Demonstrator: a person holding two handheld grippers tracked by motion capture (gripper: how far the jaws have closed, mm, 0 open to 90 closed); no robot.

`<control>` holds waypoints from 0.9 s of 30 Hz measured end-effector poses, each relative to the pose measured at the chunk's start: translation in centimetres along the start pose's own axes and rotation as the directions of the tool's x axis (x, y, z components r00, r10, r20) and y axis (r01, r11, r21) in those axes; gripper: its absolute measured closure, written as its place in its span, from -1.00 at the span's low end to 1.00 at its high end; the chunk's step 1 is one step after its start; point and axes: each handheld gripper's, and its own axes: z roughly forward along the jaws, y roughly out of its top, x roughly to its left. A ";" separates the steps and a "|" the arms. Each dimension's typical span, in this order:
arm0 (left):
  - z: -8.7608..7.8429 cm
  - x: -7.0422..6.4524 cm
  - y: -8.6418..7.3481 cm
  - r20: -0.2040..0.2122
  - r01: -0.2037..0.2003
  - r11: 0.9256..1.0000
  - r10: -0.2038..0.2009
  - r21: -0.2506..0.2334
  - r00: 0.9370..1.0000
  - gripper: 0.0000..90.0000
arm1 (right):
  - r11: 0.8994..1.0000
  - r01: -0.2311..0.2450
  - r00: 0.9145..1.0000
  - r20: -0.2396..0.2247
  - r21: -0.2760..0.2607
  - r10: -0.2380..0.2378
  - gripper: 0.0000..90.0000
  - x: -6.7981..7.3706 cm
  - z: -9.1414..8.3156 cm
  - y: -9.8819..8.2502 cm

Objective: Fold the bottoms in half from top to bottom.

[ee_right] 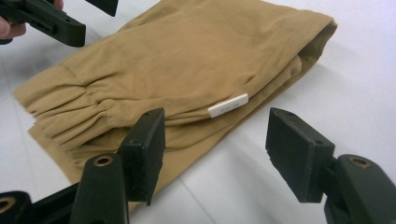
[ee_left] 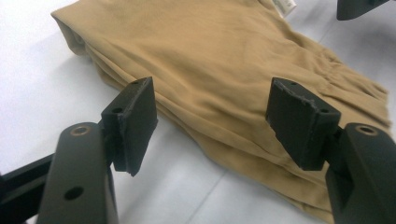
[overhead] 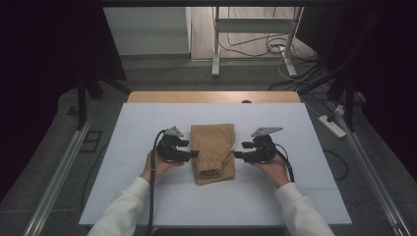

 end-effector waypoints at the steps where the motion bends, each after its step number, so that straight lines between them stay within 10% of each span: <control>1: -0.2 -0.2 -0.2 -0.010 -0.009 1.000 0.010 0.005 1.000 -0.27 | 1.000 0.002 1.000 0.000 0.003 -0.002 -0.16 0.1 -0.1 -0.1; 27: -5.6 -2.2 -6.3 -0.060 0.038 0.999 -0.038 -0.001 0.997 -0.27 | 0.997 0.032 0.999 0.008 0.064 -0.033 -0.16 2.1 -3.7 -4.1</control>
